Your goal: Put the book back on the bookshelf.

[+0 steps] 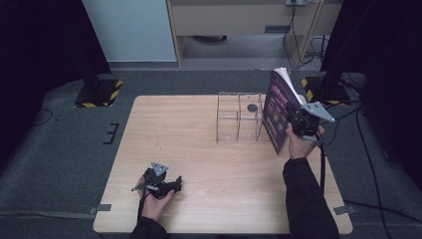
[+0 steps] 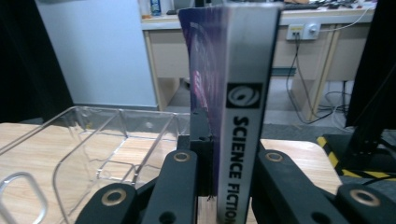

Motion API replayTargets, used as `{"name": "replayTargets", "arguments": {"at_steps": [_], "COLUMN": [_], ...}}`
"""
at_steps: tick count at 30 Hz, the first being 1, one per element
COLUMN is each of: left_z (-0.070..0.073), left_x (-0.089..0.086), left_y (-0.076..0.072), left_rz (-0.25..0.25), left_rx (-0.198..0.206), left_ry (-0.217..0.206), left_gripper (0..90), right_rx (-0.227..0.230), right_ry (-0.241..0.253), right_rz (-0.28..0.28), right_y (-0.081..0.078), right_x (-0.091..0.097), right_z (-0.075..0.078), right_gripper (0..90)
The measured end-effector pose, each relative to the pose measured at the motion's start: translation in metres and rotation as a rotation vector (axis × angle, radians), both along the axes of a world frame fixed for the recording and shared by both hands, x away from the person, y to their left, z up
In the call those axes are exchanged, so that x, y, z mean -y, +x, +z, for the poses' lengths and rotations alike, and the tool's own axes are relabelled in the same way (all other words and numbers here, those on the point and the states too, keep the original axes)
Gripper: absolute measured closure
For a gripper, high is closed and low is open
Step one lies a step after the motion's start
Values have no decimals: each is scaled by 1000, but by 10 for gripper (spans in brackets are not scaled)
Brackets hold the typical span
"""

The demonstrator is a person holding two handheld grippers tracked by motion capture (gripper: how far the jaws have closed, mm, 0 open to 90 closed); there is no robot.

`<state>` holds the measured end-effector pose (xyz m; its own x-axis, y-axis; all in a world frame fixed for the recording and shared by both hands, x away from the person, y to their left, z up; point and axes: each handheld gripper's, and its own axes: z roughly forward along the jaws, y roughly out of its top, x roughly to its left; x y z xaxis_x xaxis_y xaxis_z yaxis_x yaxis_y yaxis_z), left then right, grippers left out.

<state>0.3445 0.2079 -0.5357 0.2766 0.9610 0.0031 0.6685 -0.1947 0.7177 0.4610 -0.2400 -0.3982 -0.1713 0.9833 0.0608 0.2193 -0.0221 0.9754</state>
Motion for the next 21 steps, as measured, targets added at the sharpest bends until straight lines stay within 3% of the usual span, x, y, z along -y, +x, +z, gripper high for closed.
{"name": "replayTargets", "arguments": {"at_steps": [9, 21], "left_z": [0, 0], "left_x": [0, 0], "left_y": [0, 0], "left_rz": [0, 0], "left_rx": [1, 0], "left_ry": [0, 0], "left_gripper": [100, 100], "right_rx": [-2, -45], "right_ry": [-15, -32], "right_rz": [5, 30], "right_y": [-3, -4], "right_x": [3, 6], "right_z": [-2, -3], "right_gripper": [809, 594]}}
